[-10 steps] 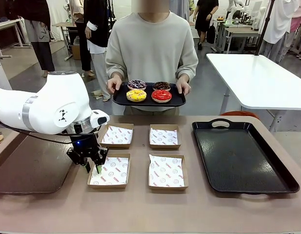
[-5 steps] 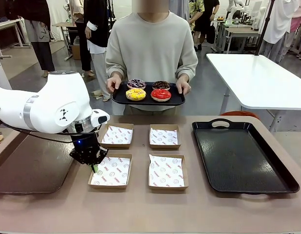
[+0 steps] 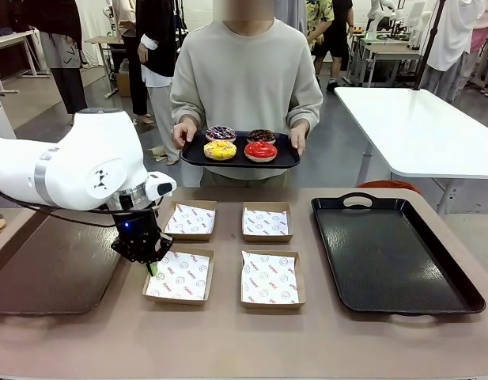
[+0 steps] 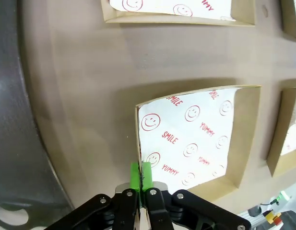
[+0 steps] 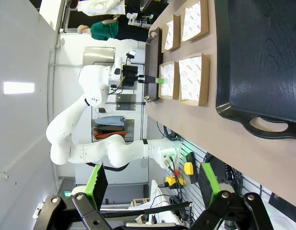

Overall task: Individually package the donuts and arrange them on the tray.
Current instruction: Pick up one Paper togo box.

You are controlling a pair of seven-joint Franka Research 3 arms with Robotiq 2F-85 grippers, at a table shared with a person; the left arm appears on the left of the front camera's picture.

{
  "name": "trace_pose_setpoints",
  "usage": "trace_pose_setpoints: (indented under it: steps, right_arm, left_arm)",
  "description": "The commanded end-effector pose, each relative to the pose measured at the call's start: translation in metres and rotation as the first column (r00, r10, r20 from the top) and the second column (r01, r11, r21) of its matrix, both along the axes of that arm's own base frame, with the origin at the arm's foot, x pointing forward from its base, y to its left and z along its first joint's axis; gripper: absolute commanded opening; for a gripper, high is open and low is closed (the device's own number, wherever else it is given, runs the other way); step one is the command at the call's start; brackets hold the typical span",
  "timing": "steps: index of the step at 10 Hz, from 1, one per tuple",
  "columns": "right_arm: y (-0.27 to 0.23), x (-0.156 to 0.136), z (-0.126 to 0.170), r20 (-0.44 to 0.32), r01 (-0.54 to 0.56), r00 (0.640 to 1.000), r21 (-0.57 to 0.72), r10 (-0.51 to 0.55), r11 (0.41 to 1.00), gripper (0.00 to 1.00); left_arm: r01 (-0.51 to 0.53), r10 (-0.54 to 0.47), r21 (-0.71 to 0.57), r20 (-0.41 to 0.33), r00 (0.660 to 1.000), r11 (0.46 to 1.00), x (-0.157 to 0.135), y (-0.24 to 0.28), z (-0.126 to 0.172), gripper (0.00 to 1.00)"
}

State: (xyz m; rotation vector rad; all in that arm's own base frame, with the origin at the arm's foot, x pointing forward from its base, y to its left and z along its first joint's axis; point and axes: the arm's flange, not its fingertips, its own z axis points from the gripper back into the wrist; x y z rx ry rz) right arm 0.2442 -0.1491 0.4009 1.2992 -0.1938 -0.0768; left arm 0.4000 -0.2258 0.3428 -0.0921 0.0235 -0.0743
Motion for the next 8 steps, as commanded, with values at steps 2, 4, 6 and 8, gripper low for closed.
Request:
trace_pose_setpoints:
  steps: [2, 4, 6, 8]
  right_arm:
    - [-0.001, -0.001, 0.001, 0.005, 0.001, 1.0, 0.013, -0.001, 1.0, 1.0]
    - [-0.001, -0.001, 0.001, 0.005, 0.001, 1.0, 0.013, -0.001, 1.0, 1.0]
    - [-0.001, -0.001, 0.001, 0.005, 0.001, 1.0, 0.013, -0.001, 1.0, 1.0]
    - [-0.001, -0.001, 0.001, 0.005, 0.001, 1.0, 0.013, -0.001, 1.0, 1.0]
  left_arm:
    - [-0.017, 0.017, -0.008, 0.012, 1.0, 1.0, -0.01, 0.003, 0.068, 0.0]
    - [-0.019, 0.021, -0.023, 0.061, 0.998, 1.0, -0.014, 0.007, 0.119, 0.0]
    - [-0.017, 0.023, -0.053, 0.11, 0.994, 0.998, -0.005, 0.007, 0.165, 0.0]
    - [-0.042, 0.053, -0.079, 0.139, 0.989, 0.996, 0.034, 0.003, 0.188, 0.0]
